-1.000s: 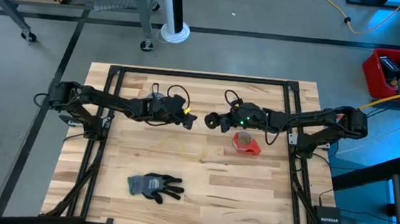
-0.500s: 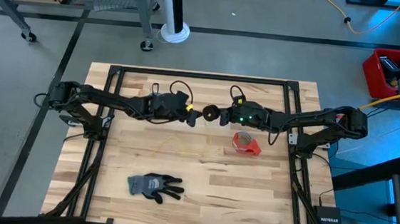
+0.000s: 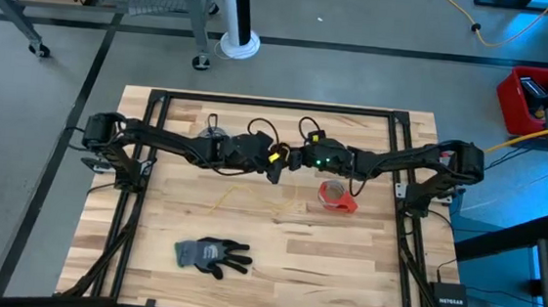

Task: Coil cords
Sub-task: Coil the yellow wire onto the spool

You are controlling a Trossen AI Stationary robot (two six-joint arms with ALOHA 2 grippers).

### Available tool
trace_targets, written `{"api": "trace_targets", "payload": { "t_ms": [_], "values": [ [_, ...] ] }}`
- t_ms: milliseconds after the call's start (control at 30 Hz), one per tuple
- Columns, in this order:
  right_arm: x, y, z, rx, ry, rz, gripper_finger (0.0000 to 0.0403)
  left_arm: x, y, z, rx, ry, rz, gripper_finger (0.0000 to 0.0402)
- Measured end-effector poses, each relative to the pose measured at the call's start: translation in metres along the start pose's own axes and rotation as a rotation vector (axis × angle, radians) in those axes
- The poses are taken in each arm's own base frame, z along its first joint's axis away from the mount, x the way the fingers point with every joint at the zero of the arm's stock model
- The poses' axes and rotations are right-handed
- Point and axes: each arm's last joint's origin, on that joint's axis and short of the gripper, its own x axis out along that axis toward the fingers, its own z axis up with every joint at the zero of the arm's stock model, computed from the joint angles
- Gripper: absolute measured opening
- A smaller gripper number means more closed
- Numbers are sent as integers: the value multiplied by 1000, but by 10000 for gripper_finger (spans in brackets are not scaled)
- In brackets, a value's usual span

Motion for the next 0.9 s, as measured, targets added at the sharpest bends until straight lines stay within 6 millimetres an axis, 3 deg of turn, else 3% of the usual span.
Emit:
{"api": "trace_targets", "payload": {
  "t_ms": [567, 900],
  "values": [
    [-6, 12, 14, 52, -121, 102, 7, -9, -4, -34, 124, 62, 216, 5],
    [-21, 15, 20, 37, -55, 116, 7, -17, 3, -46, 141, -8, 449, 5]
  ]
}}
